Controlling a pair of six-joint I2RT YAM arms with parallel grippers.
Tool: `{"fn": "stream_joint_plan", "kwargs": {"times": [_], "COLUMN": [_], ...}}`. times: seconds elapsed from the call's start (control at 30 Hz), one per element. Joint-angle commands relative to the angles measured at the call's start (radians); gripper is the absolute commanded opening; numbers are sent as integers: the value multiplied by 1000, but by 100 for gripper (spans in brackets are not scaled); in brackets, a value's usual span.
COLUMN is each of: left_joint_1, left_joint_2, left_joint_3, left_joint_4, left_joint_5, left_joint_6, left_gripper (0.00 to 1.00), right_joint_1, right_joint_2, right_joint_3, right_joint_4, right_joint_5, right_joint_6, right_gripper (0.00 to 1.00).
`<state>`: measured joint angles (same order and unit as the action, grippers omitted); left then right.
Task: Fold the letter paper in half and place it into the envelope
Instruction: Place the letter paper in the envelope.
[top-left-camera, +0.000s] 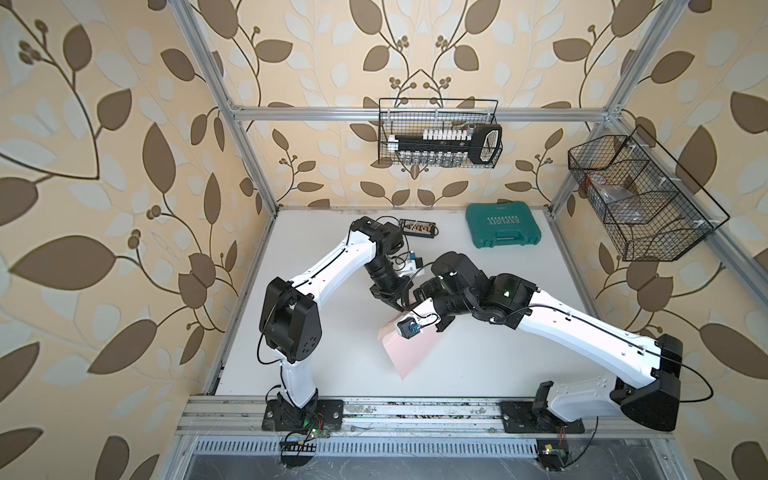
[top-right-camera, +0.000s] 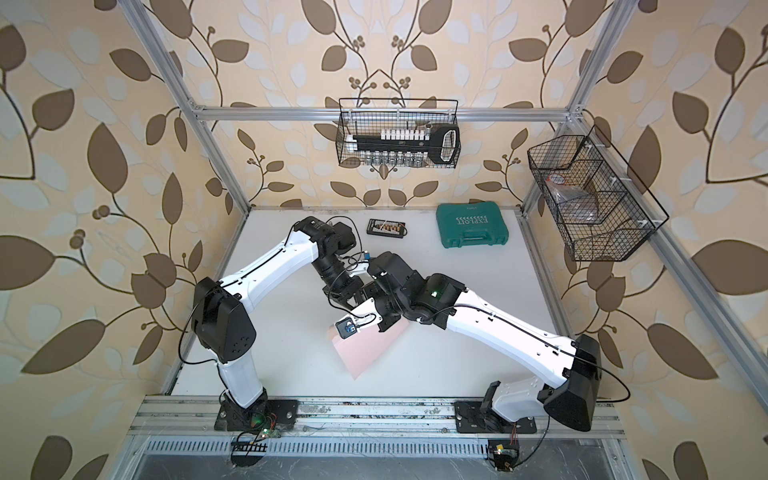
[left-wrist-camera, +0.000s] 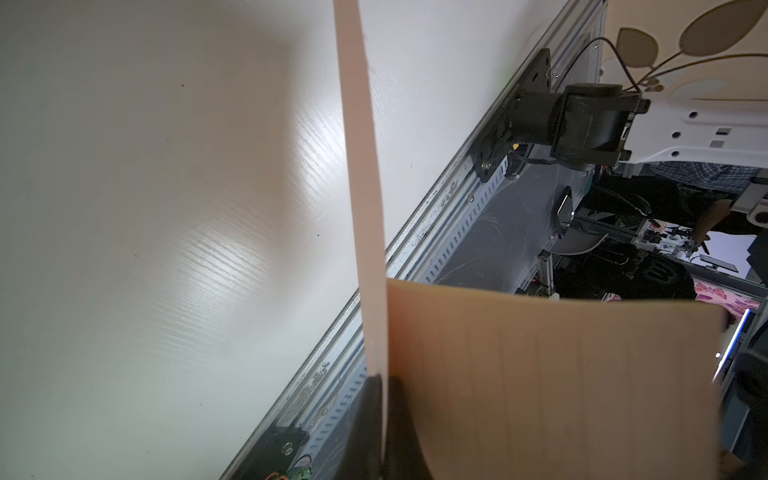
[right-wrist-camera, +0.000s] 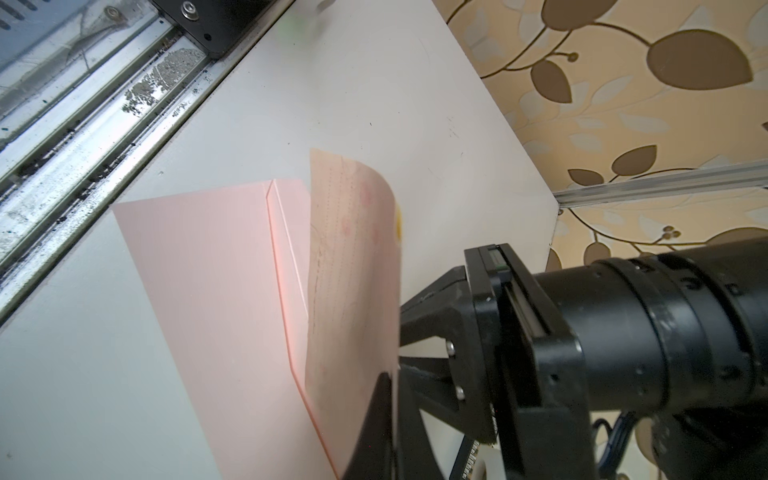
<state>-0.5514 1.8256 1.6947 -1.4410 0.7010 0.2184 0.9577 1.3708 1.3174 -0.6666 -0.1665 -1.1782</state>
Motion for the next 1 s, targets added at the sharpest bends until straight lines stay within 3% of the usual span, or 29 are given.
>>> {"fn": "stream_joint_plan", "kwargs": {"times": [0.0,0.33,0.97], "left_joint_1": [-8,-18,-31], "left_joint_2": [-23,-23,-23], "left_joint_3": [3,-3,10], "left_joint_4": [-34,-38,-42], "left_joint_5": [38,74,80], "left_joint_6": [21,34,32], "left_gripper": [0,0,0], "right_joint_1": [7,7,4], "right_joint_2": [-17,-21,-2], "right_joint_3": [-46,-95,-45], "right_joint_4": [8,24,-146], "right_joint_5": [10,55,137], "right_joint_6": [10,-30,-92], "right_gripper": [0,0,0]}}
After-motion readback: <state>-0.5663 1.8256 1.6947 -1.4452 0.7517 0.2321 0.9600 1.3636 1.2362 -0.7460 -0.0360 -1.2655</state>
